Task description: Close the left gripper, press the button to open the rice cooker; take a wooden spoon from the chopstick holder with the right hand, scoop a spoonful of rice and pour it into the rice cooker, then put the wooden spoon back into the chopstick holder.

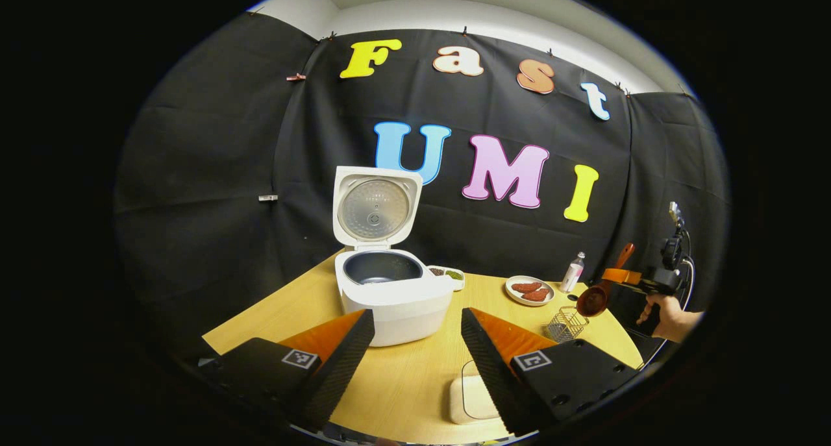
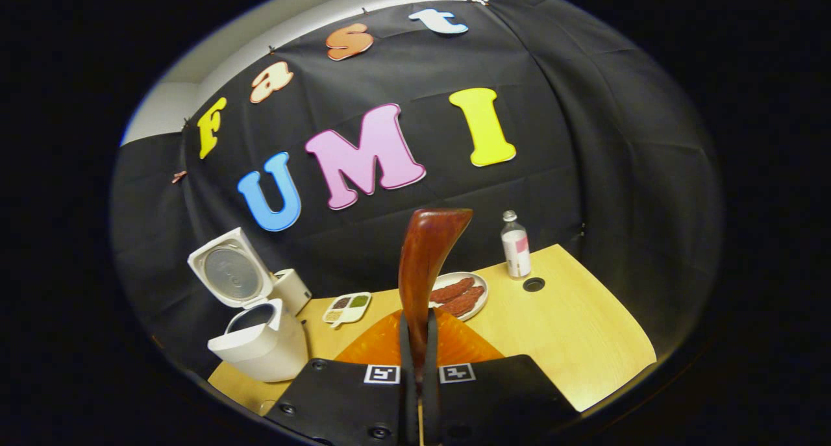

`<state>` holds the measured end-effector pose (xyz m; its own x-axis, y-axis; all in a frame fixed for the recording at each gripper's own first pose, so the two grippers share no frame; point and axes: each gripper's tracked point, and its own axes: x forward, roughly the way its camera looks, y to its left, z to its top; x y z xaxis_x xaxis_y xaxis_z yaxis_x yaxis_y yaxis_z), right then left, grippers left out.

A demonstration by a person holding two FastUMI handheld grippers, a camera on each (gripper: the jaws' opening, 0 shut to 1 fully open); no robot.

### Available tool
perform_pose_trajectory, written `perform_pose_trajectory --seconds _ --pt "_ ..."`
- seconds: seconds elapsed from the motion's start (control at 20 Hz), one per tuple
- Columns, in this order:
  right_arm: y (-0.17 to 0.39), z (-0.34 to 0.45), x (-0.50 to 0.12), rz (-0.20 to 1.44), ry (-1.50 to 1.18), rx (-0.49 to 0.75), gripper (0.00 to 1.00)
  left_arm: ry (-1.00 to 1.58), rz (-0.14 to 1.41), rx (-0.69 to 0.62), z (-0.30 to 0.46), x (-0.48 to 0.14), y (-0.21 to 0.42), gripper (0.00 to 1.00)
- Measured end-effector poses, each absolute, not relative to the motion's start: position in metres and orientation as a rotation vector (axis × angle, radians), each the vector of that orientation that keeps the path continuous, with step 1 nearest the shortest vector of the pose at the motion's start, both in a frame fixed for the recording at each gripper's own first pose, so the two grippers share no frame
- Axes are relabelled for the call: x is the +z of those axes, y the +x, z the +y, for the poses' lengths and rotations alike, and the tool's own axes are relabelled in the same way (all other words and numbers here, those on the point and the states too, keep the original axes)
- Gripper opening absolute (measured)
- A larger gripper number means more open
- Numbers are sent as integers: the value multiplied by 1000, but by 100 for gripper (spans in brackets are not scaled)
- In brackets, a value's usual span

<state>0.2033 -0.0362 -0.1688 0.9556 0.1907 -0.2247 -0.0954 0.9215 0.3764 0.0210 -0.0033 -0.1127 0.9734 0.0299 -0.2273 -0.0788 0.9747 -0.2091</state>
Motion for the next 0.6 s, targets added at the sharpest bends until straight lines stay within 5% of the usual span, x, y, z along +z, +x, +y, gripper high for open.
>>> perform_pose_trajectory --seconds 0.35,0.6 --pt "102 73 -161 319 249 299 7 -214 224 -31 4 -112 15 94" --pt "66 114 -214 408 21 312 7 -219 223 -75 10 -113 8 94"
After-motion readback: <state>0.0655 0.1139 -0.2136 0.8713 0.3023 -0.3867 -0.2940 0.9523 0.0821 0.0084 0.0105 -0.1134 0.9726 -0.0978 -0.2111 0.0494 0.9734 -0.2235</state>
